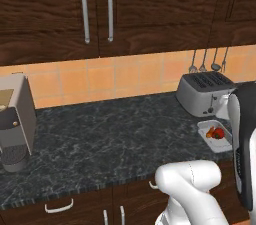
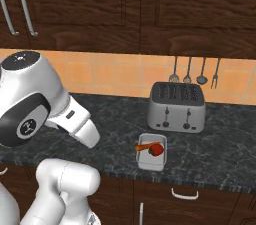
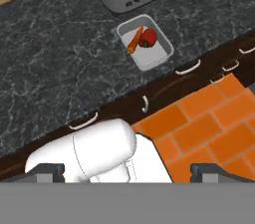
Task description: Take the meat container that has the shrimp and place it on the second highest rack of the freezer. Then take the vegetable container that has the bell pepper and carrot and place it on the highest rack of the freezer.
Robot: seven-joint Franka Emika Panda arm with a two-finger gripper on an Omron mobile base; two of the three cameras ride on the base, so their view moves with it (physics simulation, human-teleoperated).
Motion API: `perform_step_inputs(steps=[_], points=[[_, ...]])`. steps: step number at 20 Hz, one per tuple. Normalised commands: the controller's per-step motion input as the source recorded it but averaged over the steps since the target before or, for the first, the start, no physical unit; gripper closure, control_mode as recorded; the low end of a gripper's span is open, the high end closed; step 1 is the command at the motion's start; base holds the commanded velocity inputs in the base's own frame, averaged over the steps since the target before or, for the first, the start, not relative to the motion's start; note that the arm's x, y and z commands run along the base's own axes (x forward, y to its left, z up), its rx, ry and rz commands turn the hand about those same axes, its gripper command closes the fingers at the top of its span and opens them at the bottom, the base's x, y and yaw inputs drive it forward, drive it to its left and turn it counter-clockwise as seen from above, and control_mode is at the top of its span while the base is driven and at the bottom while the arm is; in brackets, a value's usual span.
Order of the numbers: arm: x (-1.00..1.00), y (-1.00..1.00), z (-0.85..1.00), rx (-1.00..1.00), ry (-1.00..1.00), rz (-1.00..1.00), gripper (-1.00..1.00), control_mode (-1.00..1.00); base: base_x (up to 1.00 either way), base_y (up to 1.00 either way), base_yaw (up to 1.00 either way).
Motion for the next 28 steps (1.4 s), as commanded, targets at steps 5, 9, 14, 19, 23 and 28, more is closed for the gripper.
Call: perform_step_inputs(steps=[5, 9, 14, 19, 23, 28], points=[[0.36, -0.99, -0.21, 0.09, 0.01, -0.38, -1.00, -1.00, 0.00, 0.00, 0.00], [0.21, -0.77, -0.36, 0.02, 0.01, -0.24, -1.00, -1.00, 0.00, 0.00, 0.00], [0.06, -0.22, -0.32, 0.00, 0.06, -0.07, -1.00, -1.00, 0.00, 0.00, 0.00], [0.04, -0.05, -0.89, 0.05, 0.05, 0.00, -1.00, -1.00, 0.00, 0.00, 0.00], [0.21, 0.00, -0.48, 0.16, 0.15, -0.07, -1.00, -1.00, 0.00, 0.00, 0.00], [0.43, -0.03, -0.37, 0.04, 0.06, -0.04, -1.00, -1.00, 0.00, 0.00, 0.00]])
